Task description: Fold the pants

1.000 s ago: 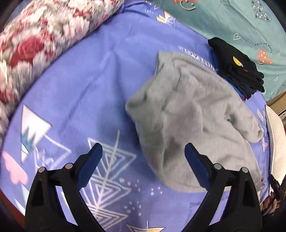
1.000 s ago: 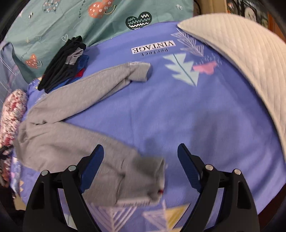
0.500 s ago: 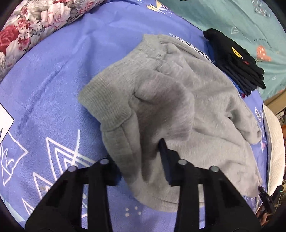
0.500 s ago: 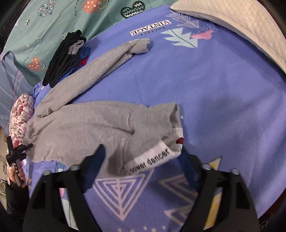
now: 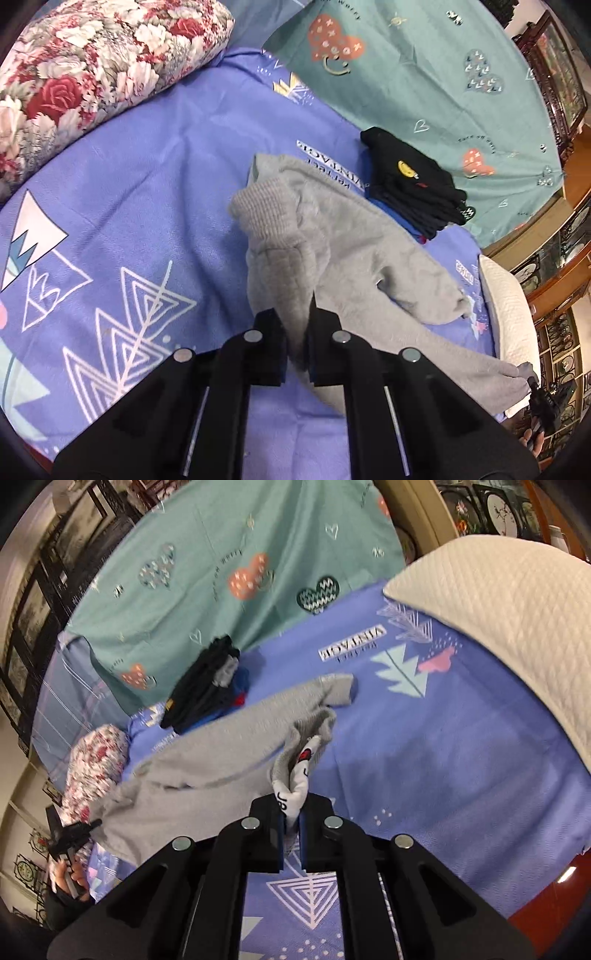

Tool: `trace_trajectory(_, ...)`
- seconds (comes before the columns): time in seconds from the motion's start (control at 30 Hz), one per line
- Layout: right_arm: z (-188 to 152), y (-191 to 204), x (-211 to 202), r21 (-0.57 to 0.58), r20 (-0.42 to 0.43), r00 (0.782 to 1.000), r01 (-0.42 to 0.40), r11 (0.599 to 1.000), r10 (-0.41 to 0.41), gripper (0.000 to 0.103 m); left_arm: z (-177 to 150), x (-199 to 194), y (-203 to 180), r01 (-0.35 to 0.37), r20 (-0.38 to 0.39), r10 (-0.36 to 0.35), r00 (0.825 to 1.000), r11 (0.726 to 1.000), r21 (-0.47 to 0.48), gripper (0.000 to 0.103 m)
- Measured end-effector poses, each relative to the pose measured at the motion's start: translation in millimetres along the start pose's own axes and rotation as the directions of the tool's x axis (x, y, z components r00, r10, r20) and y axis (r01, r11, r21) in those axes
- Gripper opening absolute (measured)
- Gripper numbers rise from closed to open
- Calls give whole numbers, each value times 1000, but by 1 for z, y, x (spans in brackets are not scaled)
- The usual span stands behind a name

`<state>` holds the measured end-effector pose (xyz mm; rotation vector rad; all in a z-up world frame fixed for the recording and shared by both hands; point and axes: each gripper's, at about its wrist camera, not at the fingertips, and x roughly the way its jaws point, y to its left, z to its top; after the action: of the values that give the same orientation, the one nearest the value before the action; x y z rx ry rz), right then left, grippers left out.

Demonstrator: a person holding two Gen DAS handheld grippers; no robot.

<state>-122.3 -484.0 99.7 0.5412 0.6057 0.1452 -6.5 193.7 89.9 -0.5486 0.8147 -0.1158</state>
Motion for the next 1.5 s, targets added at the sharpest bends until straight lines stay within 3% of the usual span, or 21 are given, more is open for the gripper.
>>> trace_trajectory(0.17,9,-6,-40,-5,67,998,13,1000,-13,5,-25,-11,4,-26,-49,26,998,1000,-2,7)
trace_trajectory(0.33,-23,-53,2,54,-118,988,104,993,-97,6,-65,22,29,-102,-153,98,983,995,-22,8)
trace_trajectory(0.4,-44,-67,27,33,-206,965,172,985,-162,7,-69,26,36,-122,-160,115,980,992,-31,13)
trace_trajectory(0.43,-54,-70,34,1,-219,949,231,973,-225,9,-68,24,38,-136,-159,128,979,990,-39,24)
trace_trajectory(0.47,-59,-71,36,-25,-209,942,265,964,-264,11,-65,21,40,-149,-152,140,978,988,-44,35)
trace_trajectory(0.57,-58,-57,19,-108,-80,921,371,922,-380,27,-50,-3,39,-195,-92,192,977,980,-30,52)
trace_trajectory(0.6,-54,-48,8,-132,-20,916,396,909,-402,34,-46,-10,36,-203,-73,201,977,979,-22,52)
trace_trajectory(0.7,-43,-26,-13,-154,60,934,357,921,-352,43,-32,-47,15,-222,43,220,974,974,35,50)
trace_trajectory(0.77,-38,-9,-12,-183,32,960,278,943,-277,43,-28,-57,-9,-201,83,193,978,975,95,52)
trace_trajectory(0.83,-37,12,-2,-220,-25,981,183,958,-193,43,-32,-52,-41,-168,88,154,984,967,190,61)
trace_trajectory(0.9,-42,27,13,-249,-80,987,119,961,-143,43,-43,-28,-61,-140,34,136,990,954,266,66)
trace_trajectory(1.0,-55,25,43,-230,-168,970,134,964,-175,43,-54,14,-53,-159,-64,186,980,942,296,65)
trace_trajectory(1.13,-80,-15,73,-137,-282,925,223,965,-254,43,-63,50,16,-189,-210,223,952,968,167,45)
trace_trajectory(1.2,-88,-25,78,-114,-291,929,204,972,-229,43,-68,46,32,-137,-186,162,969,981,137,46)
trace_trajectory(1.27,-91,-20,77,-133,-289,928,204,970,-234,44,-67,41,29,-149,-185,173,967,979,141,46)
trace_trajectory(1.37,-77,5,77,-185,-260,943,163,969,-208,44,-54,27,20,-96,-194,121,973,986,132,60)
trace_trajectory(1.4,-71,19,75,-225,-244,948,149,963,-204,45,-43,18,12,-94,-159,120,980,983,160,64)
trace_trajectory(1.47,-55,49,77,-321,-210,958,122,939,-196,47,-24,5,-7,-116,-84,137,987,970,215,82)
trace_trajectory(1.5,-44,66,81,-366,-195,962,109,924,-191,49,-11,1,-14,-140,-45,155,987,960,241,85)
